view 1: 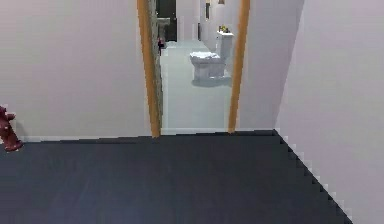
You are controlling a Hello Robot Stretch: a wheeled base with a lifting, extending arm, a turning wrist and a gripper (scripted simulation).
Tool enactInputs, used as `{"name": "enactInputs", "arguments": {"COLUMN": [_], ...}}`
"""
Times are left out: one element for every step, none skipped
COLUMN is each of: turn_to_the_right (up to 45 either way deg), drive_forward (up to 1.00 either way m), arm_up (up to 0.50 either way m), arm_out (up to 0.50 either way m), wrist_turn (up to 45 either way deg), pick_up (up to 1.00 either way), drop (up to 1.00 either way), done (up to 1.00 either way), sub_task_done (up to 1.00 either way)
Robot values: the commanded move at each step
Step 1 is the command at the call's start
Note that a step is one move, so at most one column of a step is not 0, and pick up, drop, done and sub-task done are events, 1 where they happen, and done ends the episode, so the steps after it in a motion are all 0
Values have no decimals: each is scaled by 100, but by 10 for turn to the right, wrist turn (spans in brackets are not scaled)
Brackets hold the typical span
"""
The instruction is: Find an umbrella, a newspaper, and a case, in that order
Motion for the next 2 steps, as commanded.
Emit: {"name": "enactInputs", "arguments": {"turn_to_the_right": [0, 0], "drive_forward": [100, 100], "arm_up": [0, 0], "arm_out": [0, 0], "wrist_turn": [0, 0], "pick_up": [0, 0], "drop": [0, 0], "done": [0, 0], "sub_task_done": [0, 0]}}
